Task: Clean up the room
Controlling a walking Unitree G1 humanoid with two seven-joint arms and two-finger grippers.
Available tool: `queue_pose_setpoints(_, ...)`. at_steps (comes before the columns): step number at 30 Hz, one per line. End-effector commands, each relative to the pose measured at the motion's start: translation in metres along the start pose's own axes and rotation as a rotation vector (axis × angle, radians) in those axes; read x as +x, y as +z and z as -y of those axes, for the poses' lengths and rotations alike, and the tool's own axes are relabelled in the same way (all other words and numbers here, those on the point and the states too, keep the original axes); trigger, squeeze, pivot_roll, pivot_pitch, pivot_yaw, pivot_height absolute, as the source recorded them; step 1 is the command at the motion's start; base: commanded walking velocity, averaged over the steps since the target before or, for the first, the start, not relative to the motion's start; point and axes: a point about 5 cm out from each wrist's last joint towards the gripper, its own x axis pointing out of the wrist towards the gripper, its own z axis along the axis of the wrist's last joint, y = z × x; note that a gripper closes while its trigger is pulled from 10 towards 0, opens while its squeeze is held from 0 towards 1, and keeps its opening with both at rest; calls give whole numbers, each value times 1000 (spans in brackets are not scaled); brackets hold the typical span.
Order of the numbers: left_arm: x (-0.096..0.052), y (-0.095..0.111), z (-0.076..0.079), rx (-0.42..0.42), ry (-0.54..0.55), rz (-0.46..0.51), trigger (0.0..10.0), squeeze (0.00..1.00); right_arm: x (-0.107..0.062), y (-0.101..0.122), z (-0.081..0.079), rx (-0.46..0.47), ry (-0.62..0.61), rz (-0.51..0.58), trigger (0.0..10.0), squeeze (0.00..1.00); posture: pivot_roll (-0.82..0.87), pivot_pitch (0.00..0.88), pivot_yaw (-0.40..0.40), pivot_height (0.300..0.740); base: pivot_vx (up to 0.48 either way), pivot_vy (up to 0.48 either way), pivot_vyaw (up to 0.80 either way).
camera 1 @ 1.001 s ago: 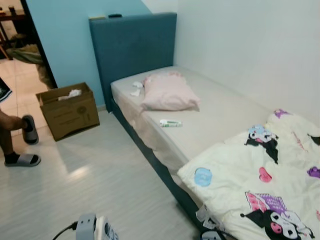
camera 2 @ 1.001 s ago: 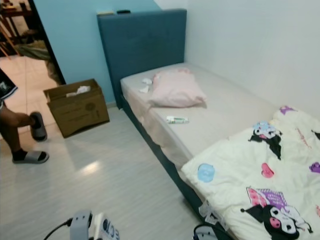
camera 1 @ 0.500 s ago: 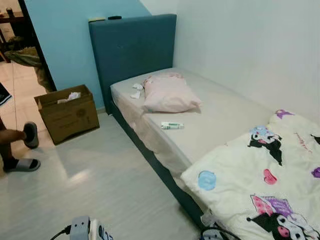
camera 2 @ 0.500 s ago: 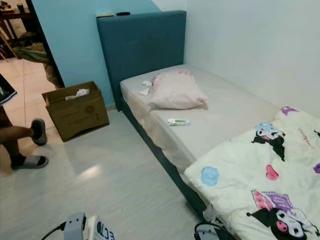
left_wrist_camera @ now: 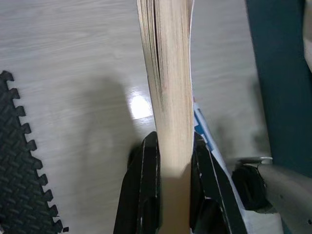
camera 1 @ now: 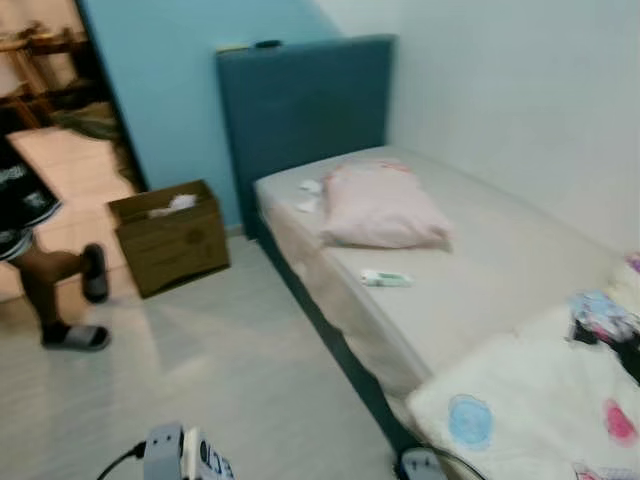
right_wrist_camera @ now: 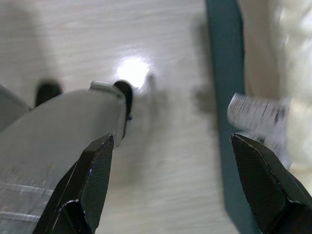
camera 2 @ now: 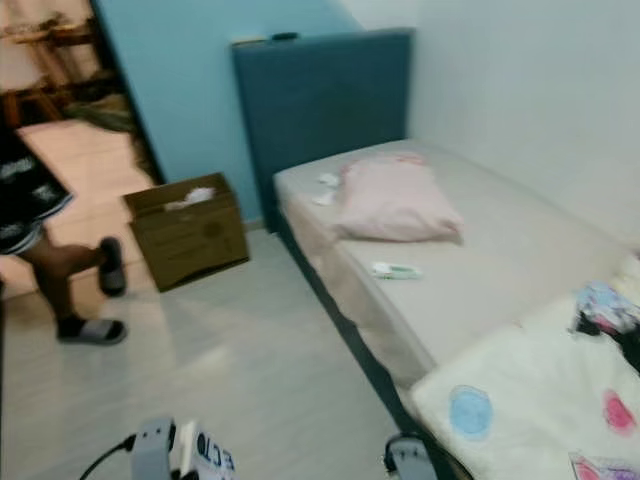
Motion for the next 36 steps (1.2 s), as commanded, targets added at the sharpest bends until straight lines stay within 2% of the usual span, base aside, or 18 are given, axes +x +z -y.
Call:
queue_pose_setpoints(1, -2, -8, -5, 11, 11, -32, 10000, 0, 0, -4, -8, 4, 23, -15, 10000, 0, -26, 0, 6, 740, 368, 0, 0)
queue_pose_setpoints(36, -1, -4, -2, 19, -8, -25, 10000, 0, 0, -3, -6, -15, 23, -13, 10000, 0, -24, 0, 4, 740, 369, 0, 0)
